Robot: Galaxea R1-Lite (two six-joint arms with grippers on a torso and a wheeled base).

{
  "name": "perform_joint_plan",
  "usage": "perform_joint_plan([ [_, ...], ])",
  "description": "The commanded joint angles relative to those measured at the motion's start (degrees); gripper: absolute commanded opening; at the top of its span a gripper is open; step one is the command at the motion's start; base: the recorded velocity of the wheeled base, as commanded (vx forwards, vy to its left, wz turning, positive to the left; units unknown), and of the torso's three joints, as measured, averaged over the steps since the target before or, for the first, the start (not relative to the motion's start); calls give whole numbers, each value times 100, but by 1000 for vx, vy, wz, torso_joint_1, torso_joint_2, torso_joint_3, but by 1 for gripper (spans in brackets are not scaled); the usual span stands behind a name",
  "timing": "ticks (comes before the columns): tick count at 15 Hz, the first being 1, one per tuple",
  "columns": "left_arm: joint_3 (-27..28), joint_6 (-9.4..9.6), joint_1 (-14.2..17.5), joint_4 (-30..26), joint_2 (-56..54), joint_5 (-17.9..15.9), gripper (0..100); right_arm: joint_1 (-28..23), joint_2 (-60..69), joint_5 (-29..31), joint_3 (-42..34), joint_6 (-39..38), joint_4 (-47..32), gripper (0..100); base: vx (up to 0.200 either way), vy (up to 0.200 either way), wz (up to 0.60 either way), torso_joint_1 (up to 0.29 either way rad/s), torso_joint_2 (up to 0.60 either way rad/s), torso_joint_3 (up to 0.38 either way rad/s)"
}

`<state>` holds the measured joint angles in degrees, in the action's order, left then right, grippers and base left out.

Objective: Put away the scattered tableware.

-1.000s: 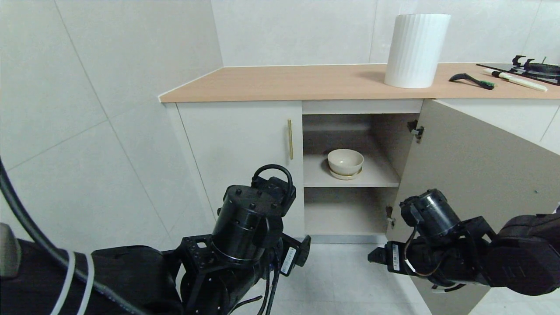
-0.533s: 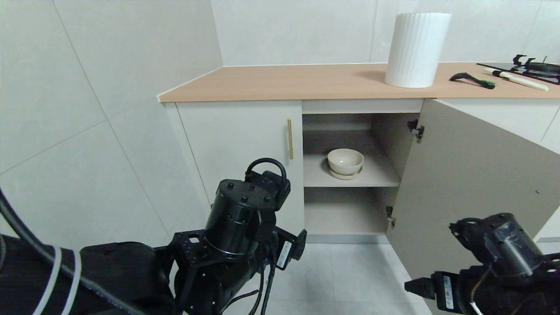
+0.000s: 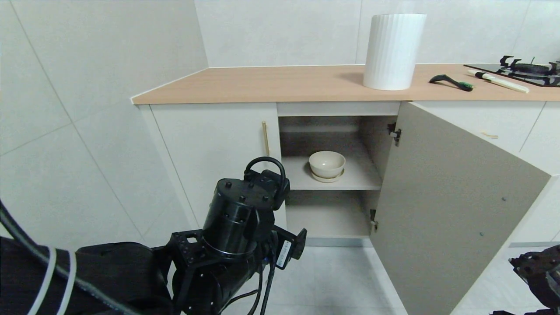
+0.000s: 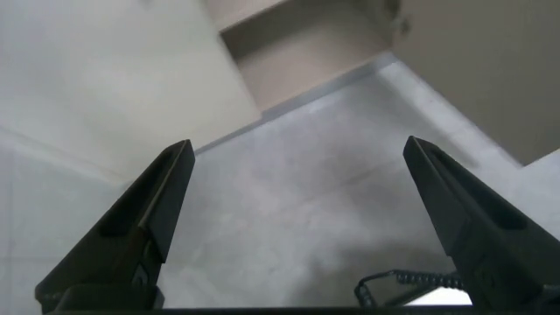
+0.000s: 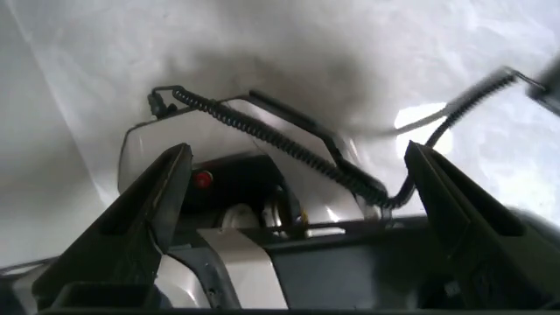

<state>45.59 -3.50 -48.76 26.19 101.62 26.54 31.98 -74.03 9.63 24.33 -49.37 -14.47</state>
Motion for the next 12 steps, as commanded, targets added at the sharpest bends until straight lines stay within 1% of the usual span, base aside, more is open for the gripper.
perform_joint_plan([
  [1, 2, -2, -2, 1, 7, 0, 100, -7, 293, 30, 1, -55, -284, 100, 0, -200, 0, 7, 12, 7],
  [3, 2, -2, 7, 1, -2, 0, 100, -139, 407, 109, 19, -196, -416, 100, 0, -200, 0, 5, 2, -2],
  [4, -15, -2, -2, 1, -19, 0, 100, -614, 460, 584, 98, -213, -645, 100, 0, -200, 0, 2, 2, 2],
  [5, -15, 7, -2, 1, -28, 0, 100, -693, 469, 654, 116, -213, -689, 100, 0, 0, 0, 0, 0, 0],
  [6, -24, 42, -2, 1, -72, 0, 100, -965, 583, 821, 212, -213, -838, 100, 0, 0, 0, 0, 0, 0],
  [7, -15, 42, 7, 1, -116, 0, 100, -1229, 917, 847, 370, -187, -1119, 100, 0, 0, 0, 0, 0, 0],
  [8, -24, 51, -2, 1, -178, -8, 100, -1387, 1154, 883, 529, -178, -1480, 100, 0, 0, 0, 0, 0, 0],
  [9, -24, 51, -2, 1, -195, -8, 100, -1457, 1277, 935, 617, -178, -1638, 100, 0, 0, 0, 0, 0, 0],
  [10, -15, 51, 7, 1, -292, -8, 100, -1721, 1471, 1076, 784, -169, -1699, 100, 0, 0, 0, 0, 0, 0],
  [11, -15, 42, 7, 1, -389, -8, 100, -1923, 1436, 1076, 959, -160, -1594, 100, 0, 0, 0, 0, 0, 0],
  [12, -15, 42, 7, 1, -503, -8, 100, -2029, 1295, 1085, 1100, -55, -1278, 100, 0, 0, 0, 0, 0, 0],
])
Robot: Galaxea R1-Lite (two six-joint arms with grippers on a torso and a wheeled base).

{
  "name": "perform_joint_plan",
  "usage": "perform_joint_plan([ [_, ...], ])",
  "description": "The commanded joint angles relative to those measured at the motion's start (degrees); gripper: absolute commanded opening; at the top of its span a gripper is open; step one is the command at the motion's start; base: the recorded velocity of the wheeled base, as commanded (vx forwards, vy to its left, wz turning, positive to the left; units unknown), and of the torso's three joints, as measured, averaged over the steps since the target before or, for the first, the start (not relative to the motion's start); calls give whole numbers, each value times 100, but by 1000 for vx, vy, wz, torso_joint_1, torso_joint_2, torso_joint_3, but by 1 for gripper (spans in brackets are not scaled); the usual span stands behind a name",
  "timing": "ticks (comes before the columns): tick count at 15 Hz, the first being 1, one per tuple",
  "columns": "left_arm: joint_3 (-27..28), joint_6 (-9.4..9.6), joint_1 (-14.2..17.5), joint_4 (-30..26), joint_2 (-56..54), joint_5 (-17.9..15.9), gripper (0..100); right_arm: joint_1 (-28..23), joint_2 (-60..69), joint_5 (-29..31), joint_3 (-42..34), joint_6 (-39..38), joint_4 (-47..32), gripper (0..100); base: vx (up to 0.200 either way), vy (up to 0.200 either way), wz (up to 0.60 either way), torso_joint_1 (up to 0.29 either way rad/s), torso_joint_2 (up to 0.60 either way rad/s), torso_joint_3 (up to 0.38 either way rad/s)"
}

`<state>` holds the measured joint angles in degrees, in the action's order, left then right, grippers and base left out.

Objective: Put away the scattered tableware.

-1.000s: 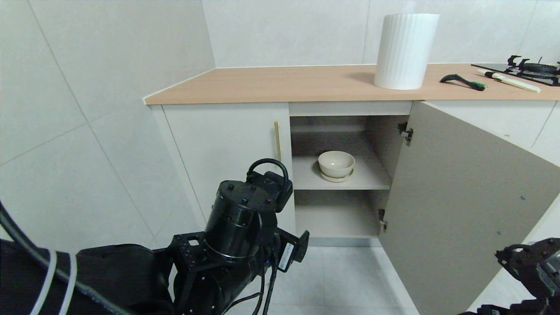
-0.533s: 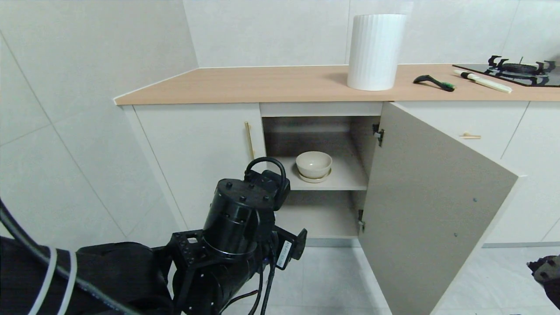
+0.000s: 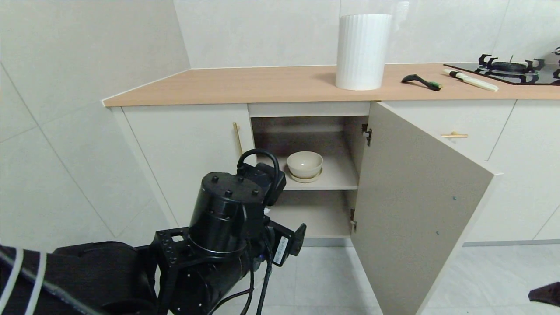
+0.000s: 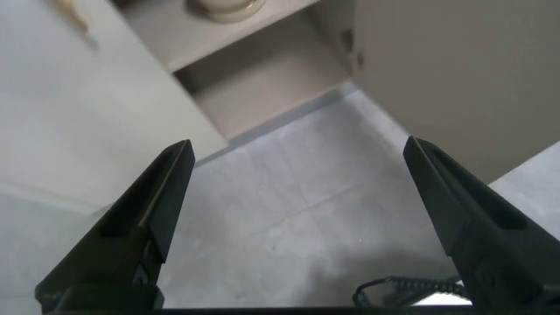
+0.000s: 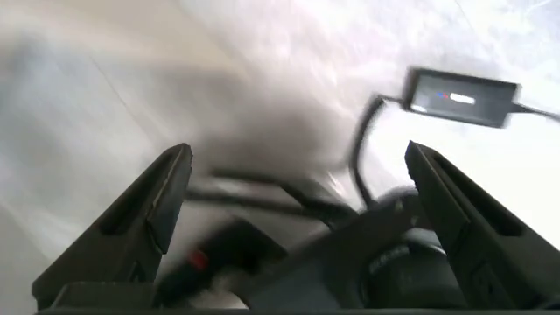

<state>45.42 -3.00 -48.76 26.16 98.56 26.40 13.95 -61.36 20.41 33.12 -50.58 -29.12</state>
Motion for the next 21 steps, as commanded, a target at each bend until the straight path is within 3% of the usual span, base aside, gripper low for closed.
perform_joint_plan([
  [1, 2, -17, 7, 3, -294, -4, 100, -287, -131, 25, 256, 233, 662, 100, 0, 0, 0, 0, 0, 0],
  [4, 11, -43, 51, 3, -443, -4, 100, -454, -667, 201, 265, 690, 1840, 100, 0, 0, 0, 0, 0, 0],
  [6, 19, -43, 77, 3, -566, -4, 100, -832, -1405, 280, 335, 971, 2561, 100, 0, 0, 0, 0, 0, 0],
  [11, 19, -34, 77, 3, -654, -4, 100, -990, -2487, 236, 537, 971, 3580, 100, 0, 0, 0, 0, 0, 0],
  [20, 46, -34, 86, 3, -654, -13, 100, -973, -2812, -801, 748, 857, 3615, 100, 0, 0, 0, 0, 0, 0],
  [21, 46, -34, 86, 3, -663, -13, 100, -920, -2821, -1285, 757, 857, 3615, 100, 0, 0, 0, 0, 0, 0],
])
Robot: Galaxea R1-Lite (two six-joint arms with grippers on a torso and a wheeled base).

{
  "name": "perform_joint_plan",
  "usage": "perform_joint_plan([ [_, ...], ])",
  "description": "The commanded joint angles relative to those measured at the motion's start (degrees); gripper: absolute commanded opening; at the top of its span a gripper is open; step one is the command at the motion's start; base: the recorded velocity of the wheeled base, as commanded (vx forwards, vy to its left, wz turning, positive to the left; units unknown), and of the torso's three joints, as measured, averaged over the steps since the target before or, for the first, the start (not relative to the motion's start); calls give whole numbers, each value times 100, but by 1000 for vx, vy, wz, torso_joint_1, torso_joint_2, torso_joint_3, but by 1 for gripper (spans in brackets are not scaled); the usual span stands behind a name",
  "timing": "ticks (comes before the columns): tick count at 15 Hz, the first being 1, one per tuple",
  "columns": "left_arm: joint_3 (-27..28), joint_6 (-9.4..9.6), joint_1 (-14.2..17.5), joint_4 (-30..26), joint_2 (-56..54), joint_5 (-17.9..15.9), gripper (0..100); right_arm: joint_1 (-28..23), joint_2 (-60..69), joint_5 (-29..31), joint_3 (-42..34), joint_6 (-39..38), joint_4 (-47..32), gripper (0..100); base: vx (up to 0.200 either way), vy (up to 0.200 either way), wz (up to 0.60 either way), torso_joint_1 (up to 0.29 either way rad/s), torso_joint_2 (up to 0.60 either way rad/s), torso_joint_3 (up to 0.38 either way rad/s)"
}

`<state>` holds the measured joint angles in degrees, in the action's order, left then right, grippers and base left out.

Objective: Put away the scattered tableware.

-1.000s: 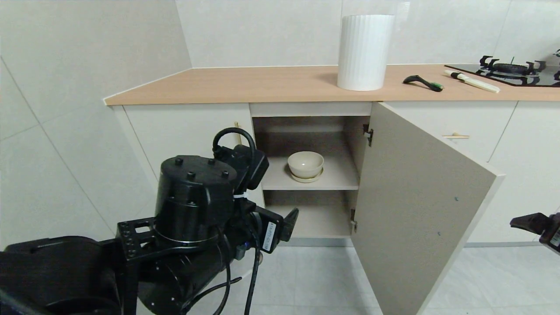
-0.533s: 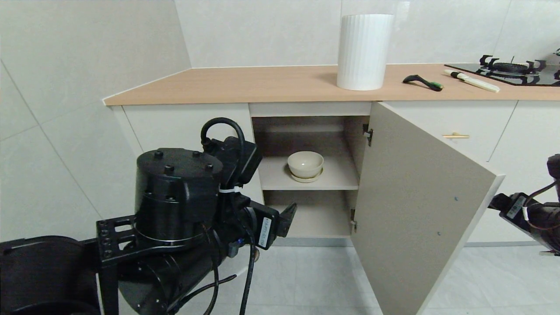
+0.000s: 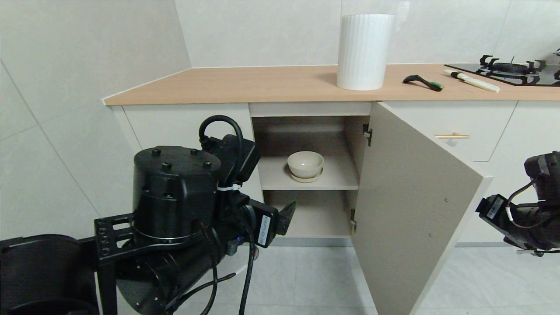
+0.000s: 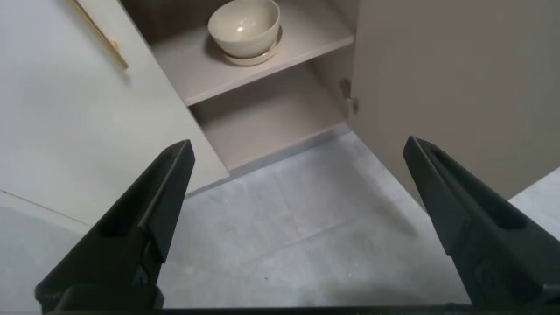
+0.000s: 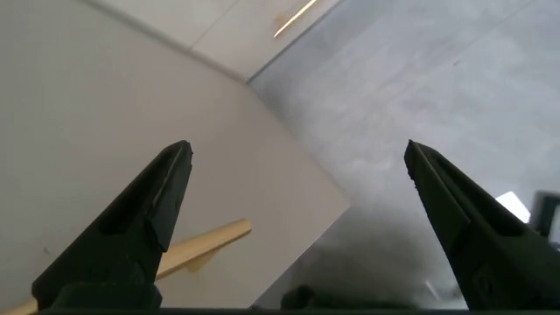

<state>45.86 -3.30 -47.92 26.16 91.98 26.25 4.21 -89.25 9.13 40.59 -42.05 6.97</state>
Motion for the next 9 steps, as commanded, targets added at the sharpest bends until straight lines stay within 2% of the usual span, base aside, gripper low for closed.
perform_joint_plan([
  [1, 11, -4, 2, 3, -4, 3, 100, 107, -31, -263, 19, 3, 6, 100, 0, 0, 0, 0, 0, 0],
  [3, 90, -30, 11, 3, -4, 3, 100, 291, -251, -597, 282, 12, -21, 100, 0, 0, 0, 0, 0, 0],
  [8, 116, 5, 11, 346, -127, 12, 100, 986, -1024, -614, 1100, 47, -29, 100, 0, 0, 0, 0, 0, 0],
  [9, 116, 14, 11, 434, -163, 12, 100, 1241, -1358, -597, 1478, 47, -108, 100, 0, 0, 0, 0, 0, 0],
])
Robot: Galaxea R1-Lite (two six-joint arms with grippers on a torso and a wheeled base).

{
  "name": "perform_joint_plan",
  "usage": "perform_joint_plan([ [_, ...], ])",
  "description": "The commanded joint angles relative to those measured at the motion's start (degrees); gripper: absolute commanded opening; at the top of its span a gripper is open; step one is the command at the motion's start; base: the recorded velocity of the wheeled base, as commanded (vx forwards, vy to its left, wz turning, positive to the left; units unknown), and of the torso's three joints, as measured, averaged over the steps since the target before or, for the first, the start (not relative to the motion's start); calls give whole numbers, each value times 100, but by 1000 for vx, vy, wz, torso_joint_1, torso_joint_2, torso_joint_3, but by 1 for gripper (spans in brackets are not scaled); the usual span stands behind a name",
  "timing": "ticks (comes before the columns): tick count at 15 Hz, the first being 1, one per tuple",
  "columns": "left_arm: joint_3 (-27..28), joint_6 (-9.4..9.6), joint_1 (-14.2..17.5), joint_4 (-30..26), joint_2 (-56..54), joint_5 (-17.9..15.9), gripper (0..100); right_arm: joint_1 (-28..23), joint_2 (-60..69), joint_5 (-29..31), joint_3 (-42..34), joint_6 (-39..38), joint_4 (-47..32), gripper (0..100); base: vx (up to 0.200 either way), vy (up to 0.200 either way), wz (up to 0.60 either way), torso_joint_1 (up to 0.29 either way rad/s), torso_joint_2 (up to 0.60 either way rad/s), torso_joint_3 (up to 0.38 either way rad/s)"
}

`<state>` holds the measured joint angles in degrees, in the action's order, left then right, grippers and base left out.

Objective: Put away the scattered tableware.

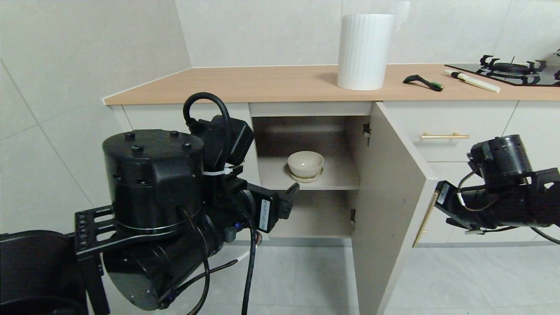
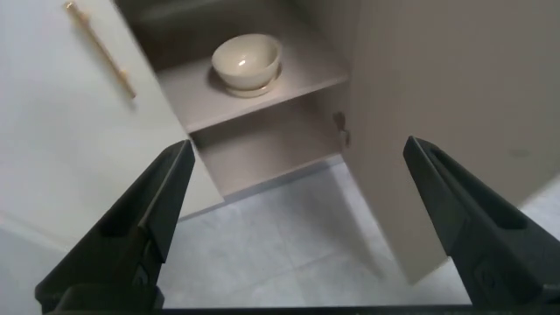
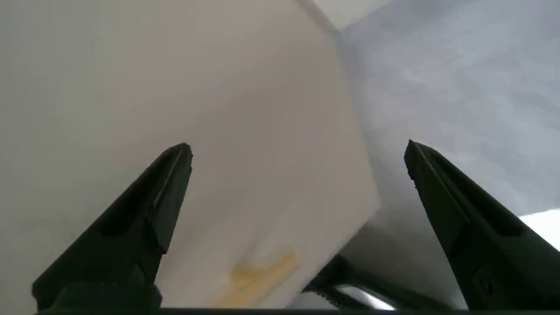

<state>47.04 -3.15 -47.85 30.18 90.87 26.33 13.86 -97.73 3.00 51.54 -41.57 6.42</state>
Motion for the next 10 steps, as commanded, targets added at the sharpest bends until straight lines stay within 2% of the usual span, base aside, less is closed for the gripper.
perform_joint_plan([
  [1, 7, -2, 4, 40, -52, 4, 100, 337, -589, 25, 471, 0, -115, 100, 0, 0, 0, 0, 0, 0],
  [10, -11, 95, 4, 40, -315, 4, 100, 969, -1459, -397, 1692, 9, -282, 100, 0, 0, 0, 0, 0, 0],
])
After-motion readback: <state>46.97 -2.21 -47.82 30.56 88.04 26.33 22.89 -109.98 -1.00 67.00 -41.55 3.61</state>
